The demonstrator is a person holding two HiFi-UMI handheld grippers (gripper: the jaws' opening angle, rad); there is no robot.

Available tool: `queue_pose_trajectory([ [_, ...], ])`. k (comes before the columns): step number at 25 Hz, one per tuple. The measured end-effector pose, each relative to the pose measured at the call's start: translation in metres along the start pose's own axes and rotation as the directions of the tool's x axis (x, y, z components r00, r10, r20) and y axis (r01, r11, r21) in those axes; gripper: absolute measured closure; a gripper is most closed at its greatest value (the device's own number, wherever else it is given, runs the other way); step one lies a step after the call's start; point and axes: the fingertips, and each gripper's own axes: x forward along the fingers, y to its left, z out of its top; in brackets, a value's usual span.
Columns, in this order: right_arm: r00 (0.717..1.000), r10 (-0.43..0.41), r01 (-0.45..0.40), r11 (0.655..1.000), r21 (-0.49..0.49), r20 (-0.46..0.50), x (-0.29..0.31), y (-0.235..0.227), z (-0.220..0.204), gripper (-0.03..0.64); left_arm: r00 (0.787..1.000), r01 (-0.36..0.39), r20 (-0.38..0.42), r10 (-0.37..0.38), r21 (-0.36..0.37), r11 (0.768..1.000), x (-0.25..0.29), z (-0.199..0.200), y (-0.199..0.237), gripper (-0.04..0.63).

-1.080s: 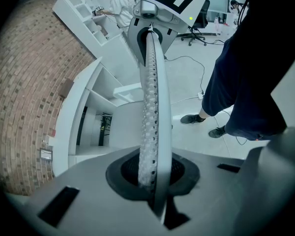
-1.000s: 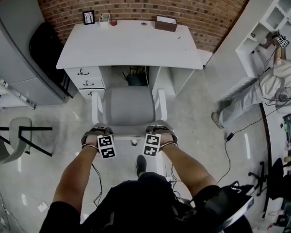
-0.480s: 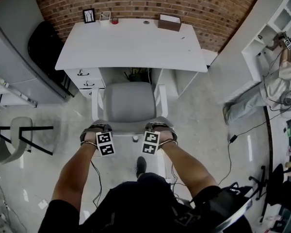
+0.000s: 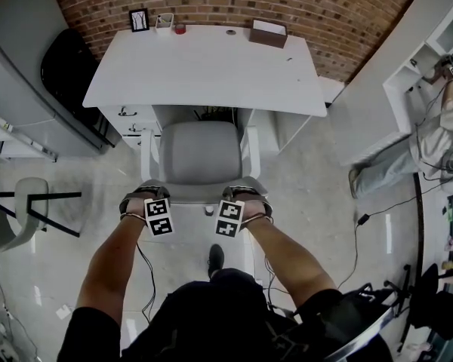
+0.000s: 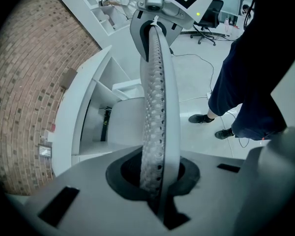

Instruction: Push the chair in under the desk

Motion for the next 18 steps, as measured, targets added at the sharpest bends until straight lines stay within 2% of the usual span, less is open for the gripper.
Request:
queue_pose_trajectory([
  [18,1.000,-0.024,0.024,1.000,-0.011,0.009,0.012,-0.029,0.001,0.574,0.999,-0.012,-0.042,0.012,0.002,1.000,0.014,-0.003,0.032,0.561],
])
